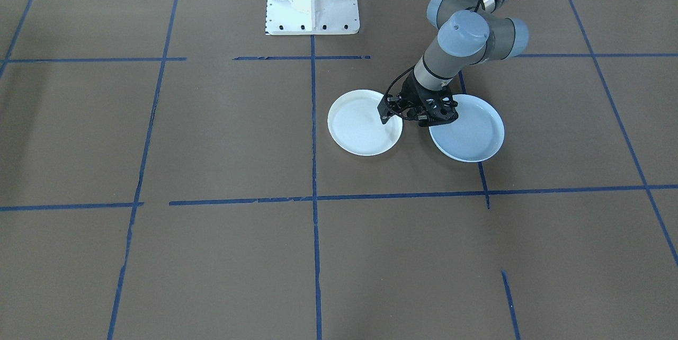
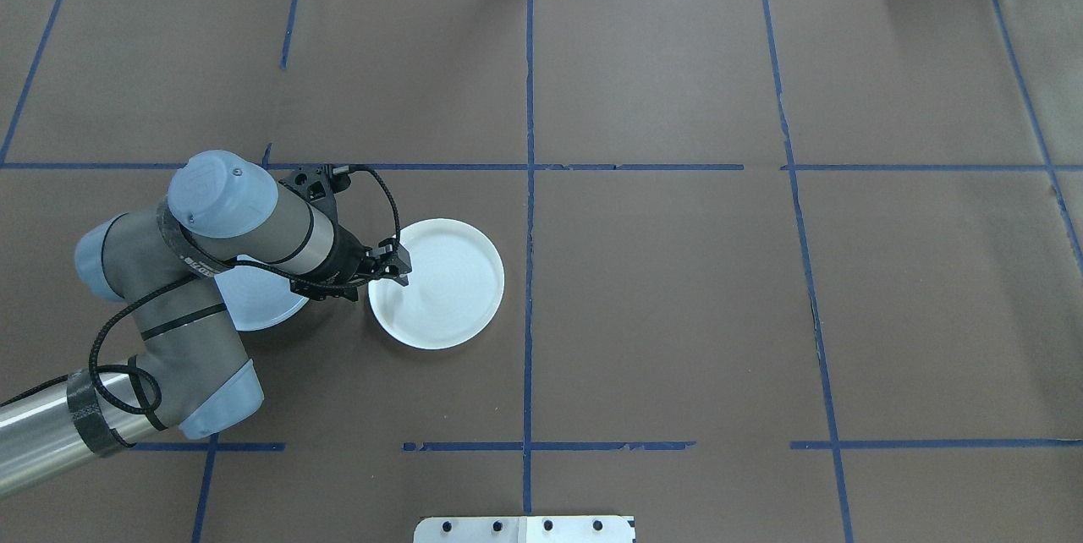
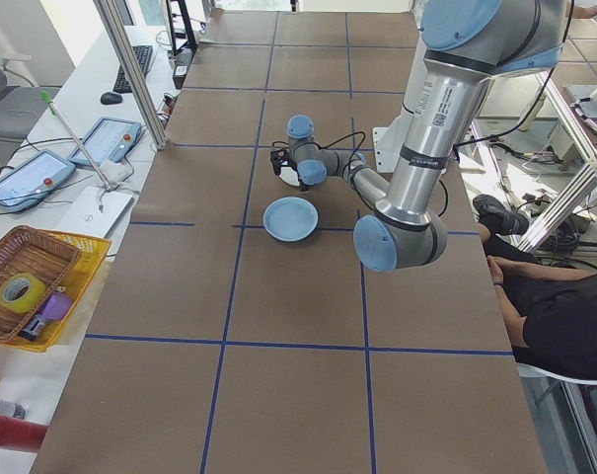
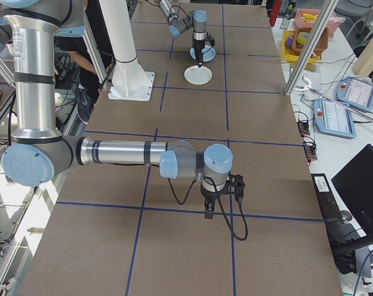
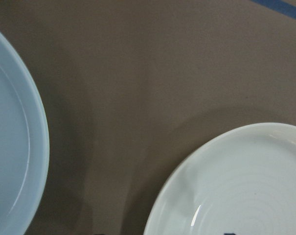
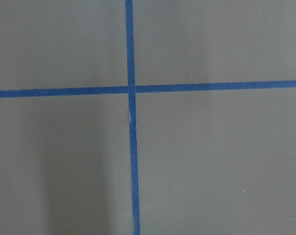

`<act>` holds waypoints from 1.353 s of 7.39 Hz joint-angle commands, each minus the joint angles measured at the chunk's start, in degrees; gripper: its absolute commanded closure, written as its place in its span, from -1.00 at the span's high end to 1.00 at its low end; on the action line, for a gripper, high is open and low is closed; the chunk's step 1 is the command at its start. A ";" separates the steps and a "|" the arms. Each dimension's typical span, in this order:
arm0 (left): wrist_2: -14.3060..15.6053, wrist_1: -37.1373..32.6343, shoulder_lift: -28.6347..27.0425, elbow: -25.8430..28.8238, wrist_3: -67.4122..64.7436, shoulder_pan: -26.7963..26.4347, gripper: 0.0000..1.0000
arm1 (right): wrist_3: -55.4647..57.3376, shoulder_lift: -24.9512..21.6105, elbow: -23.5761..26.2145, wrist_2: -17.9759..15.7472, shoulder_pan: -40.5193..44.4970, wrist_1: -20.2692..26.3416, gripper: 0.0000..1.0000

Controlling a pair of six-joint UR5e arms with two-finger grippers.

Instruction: Stack plate in center

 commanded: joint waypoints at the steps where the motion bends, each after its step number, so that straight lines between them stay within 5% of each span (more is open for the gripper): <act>1: 0.01 -0.08 0.00 0.23 0.08 0.53 0.12 | 0.04 0.00 0.00 -0.01 0.00 0.00 1.00; 4: -0.25 -0.08 0.26 -0.74 0.61 0.19 -1.00 | 0.04 0.00 0.00 -0.01 0.00 0.00 1.00; 7: -2.17 0.45 2.53 -6.77 1.48 -2.09 -1.00 | 0.04 0.00 0.00 -0.01 0.00 0.00 1.00; 8: -8.72 0.36 5.07 -9.76 3.14 -5.41 -1.00 | 0.04 0.00 0.00 0.08 0.00 0.00 1.00; 9: -12.17 0.19 6.93 -11.45 5.42 -8.14 -1.00 | -0.05 0.00 0.00 0.08 0.00 0.00 1.00; 10: -12.47 -0.07 9.56 -11.99 10.05 -9.99 -1.00 | 0.04 0.00 0.00 0.08 0.00 0.00 1.00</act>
